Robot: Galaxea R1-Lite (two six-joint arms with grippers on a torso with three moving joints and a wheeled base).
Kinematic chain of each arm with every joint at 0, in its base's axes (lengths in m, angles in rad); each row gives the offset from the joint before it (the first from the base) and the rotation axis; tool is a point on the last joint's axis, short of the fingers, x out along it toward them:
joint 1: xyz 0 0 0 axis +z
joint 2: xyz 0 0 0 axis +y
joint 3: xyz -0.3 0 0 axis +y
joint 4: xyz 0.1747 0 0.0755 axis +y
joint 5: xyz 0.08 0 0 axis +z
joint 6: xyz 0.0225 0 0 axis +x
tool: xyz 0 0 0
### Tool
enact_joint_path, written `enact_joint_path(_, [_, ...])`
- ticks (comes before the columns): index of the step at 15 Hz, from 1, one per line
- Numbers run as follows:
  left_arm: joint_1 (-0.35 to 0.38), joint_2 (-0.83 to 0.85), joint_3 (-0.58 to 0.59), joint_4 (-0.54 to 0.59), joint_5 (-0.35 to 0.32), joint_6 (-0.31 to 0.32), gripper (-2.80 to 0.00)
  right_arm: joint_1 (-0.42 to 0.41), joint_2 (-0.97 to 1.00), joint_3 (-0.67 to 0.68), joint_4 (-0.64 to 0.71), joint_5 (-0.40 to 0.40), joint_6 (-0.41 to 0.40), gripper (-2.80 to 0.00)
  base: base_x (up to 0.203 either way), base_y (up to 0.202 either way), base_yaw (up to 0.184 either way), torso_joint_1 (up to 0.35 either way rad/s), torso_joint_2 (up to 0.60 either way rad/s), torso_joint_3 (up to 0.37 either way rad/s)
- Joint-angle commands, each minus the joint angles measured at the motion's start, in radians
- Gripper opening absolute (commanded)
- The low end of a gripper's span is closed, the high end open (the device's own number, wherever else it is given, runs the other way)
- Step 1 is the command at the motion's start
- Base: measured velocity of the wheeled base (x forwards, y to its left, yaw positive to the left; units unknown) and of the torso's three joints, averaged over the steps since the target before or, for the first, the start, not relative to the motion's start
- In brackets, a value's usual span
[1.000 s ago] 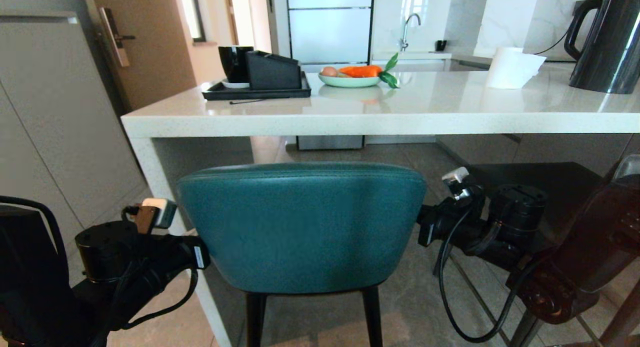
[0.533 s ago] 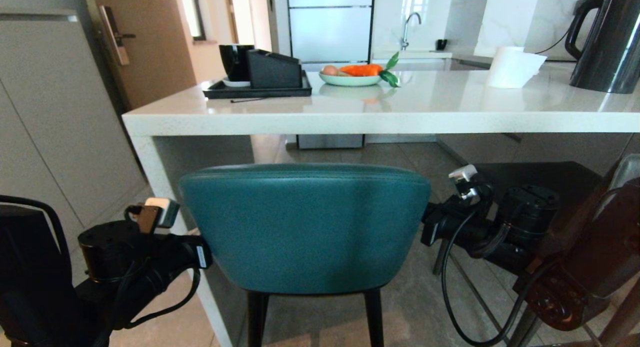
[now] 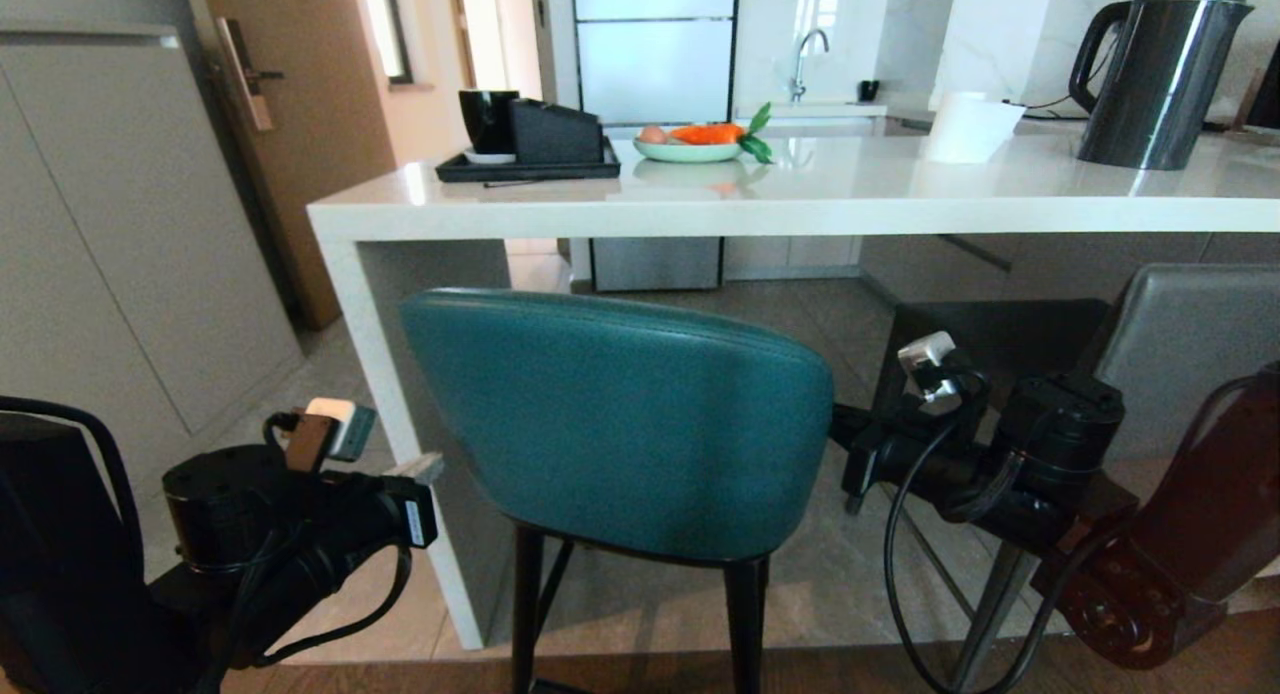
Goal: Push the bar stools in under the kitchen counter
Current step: Pull the blue chair out from under the dining table
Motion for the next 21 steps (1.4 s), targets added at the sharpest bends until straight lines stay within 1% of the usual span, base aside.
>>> enact_joint_path(1, [0.003, -0.008, -0.001, -0.009, 0.005, -0.001, -2.8, -0.009, 0.0, 0.0, -0.007, 0.001, 0.001, -2.8, -0.144, 0.0, -0.001, -0.007, 0.0, 0.002])
enact_joint_path(5, [0.033, 0.026, -0.026, -0.009, 0.003, -0.002, -2.8, -0.047, -0.01, 0.013, -0.007, 0.002, 0.003, -2.8, 0.0, 0.0, 0.0, 0.0, 0.0, 0.0])
enact_joint_path(8, [0.087, 0.105, -0.123, -0.009, -0.017, -0.003, -2.8, -0.058, -0.032, 0.033, -0.008, 0.002, 0.006, -2.8, 0.0, 0.0, 0.0, 0.0, 0.0, 0.0])
enact_joint_path(9, [0.108, 0.141, -0.167, -0.009, -0.045, -0.001, -2.8, -0.067, -0.042, 0.034, -0.008, 0.002, 0.013, -2.8, 0.0, 0.0, 0.0, 0.0, 0.0, 0.0])
enact_joint_path(10, [0.135, 0.175, -0.212, -0.009, -0.093, 0.003, -2.8, -0.07, -0.047, 0.034, -0.008, 0.002, 0.017, -2.8, 0.0, 0.0, 0.0, 0.0, 0.0, 0.0])
enact_joint_path(13, [0.208, 0.272, -0.359, -0.009, -0.218, 0.044, -2.8, -0.071, -0.072, 0.051, -0.007, 0.001, 0.019, -2.8, 0.0, 0.0, 0.0, 0.0, 0.0, 0.0])
enact_joint_path(15, [0.23, 0.319, -0.454, -0.009, -0.27, 0.05, -2.8, -0.071, -0.078, 0.071, -0.007, 0.002, 0.019, -2.8, 0.0, 0.0, 0.0, 0.0, 0.0, 0.0])
enact_joint_path(17, [0.254, 0.362, -0.555, -0.009, -0.309, 0.053, -2.8, -0.071, -0.078, 0.086, -0.008, 0.002, 0.018, -2.8, 0.0, 0.0, 0.0, 0.0, 0.0, 0.0])
enact_joint_path(19, [0.265, 0.392, -0.645, 0.006, -0.323, 0.057, -2.8, -0.07, -0.079, 0.101, -0.012, 0.002, 0.018, -2.8, 0.0, 0.0, 0.0, 0.0, 0.0, 0.0])
enact_joint_path(21, [0.259, 0.409, -0.713, 0.034, -0.327, 0.061, -2.8, -0.07, -0.075, 0.112, -0.037, 0.001, 0.018, -2.8, 0.0, 0.0, 0.0, 0.0, 0.0, 0.0])
